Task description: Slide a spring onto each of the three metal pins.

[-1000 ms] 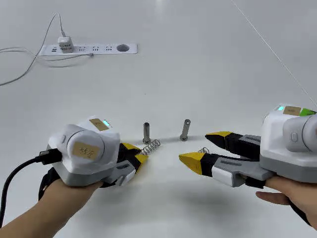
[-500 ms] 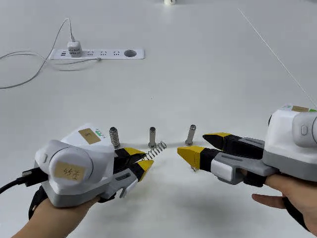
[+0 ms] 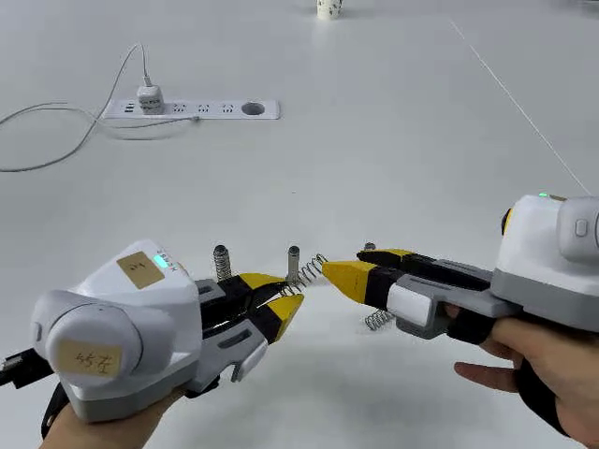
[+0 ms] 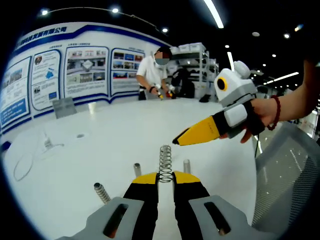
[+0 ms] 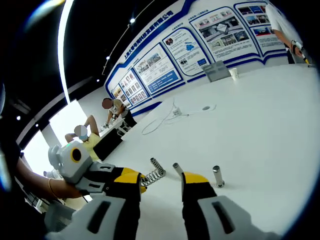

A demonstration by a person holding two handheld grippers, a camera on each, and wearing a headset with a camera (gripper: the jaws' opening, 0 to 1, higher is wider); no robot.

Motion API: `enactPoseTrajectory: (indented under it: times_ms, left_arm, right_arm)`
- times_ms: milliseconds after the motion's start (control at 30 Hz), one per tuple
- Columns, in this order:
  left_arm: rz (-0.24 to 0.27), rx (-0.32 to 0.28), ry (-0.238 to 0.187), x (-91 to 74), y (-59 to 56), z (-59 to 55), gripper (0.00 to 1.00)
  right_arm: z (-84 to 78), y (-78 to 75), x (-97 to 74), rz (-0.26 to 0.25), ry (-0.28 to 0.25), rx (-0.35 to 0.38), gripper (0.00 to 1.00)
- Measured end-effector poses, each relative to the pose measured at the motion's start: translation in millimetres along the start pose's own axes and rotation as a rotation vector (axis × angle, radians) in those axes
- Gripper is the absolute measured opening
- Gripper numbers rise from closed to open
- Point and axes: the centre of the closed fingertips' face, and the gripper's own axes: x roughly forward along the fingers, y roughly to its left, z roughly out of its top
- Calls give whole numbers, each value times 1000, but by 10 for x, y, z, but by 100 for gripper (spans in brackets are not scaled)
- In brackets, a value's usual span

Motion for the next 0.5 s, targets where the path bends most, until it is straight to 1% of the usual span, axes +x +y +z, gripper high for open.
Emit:
enactPoseTrajectory:
  times_ms: [300,433,500]
  left_arm:
    - [-12,10,-69,-65,-62,122,10]
    - [-19,10,-85,-80,-76,157,10]
    - [-25,11,-103,-93,-88,189,10]
  right_arm:
    - [15,128,46,54,-6,54,29]
    - [28,173,55,71,-15,74,25]
    - [44,203,59,87,-24,104,24]
